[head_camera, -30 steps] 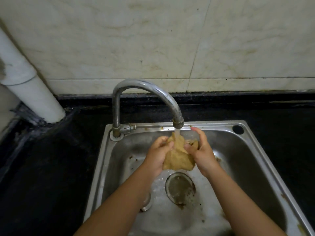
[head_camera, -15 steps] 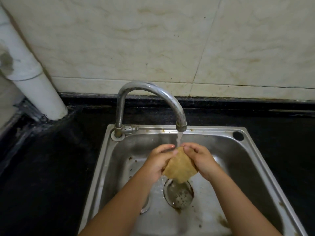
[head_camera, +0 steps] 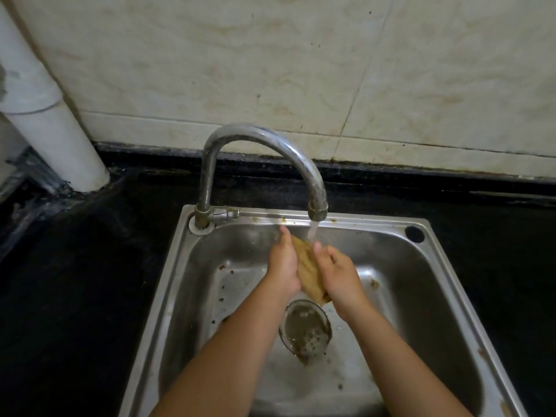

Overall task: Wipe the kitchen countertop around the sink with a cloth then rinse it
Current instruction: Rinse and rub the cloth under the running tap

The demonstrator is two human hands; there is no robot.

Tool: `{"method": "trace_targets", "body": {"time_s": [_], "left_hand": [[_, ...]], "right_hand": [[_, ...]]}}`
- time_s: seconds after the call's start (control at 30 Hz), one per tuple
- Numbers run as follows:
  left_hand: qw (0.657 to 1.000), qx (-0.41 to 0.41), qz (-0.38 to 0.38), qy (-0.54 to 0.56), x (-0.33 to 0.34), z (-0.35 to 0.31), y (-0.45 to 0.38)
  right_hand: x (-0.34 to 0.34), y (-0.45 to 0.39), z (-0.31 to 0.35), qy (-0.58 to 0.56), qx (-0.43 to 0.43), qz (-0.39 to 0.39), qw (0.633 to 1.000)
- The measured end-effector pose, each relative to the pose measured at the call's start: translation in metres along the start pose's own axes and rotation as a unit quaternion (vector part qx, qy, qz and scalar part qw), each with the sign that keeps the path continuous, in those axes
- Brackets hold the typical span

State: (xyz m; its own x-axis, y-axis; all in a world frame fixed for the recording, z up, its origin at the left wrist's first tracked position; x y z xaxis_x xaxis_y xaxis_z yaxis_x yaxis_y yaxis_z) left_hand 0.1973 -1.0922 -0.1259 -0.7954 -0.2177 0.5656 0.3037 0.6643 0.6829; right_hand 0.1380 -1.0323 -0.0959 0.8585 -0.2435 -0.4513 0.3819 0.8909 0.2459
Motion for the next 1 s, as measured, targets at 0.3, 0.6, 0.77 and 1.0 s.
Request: {"method": "trace_targets", "body": {"time_s": [0.3,0.6,0.77,1.0], "left_hand": [[0.996,0.033,0.042,-0.068,0.002,0.022,0.017],[0.979,0.130,0.023,-0.158,0.008,-0.007,0.013],[0.951,0.171,0.040,-0.255,0.003,0.006,0.020],[0.982,0.104,-0.009,-0.159,-0.012,-0.004,0.004]], "right_hand": [[-0.007,-0.032,-0.001,0.258,-0.014,-0.099,0.961],[0.010,-0.002,0.017,0.260,-0.146,-0.079,0.951],[-0.004,-0.034,0.006,0.255,0.004,-0.080,0.964],[-0.003,-0.024,-0.020,-0.101,0.096,-0.032,0.990]]}}
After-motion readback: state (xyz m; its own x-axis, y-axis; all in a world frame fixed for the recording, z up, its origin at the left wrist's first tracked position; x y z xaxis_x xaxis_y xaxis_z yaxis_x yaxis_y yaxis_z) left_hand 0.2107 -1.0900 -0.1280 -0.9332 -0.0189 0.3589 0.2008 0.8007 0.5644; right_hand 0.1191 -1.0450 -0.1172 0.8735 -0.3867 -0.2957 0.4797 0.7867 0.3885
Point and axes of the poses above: each hand's wrist, its own y-axis away from the middle knuckle, its own x-axis out of the palm, z = x × y, the point moved 1 cm from there along -y, towards the middle knuckle, and after that the axes turned 10 degrees about y, right-handed, at the moved point
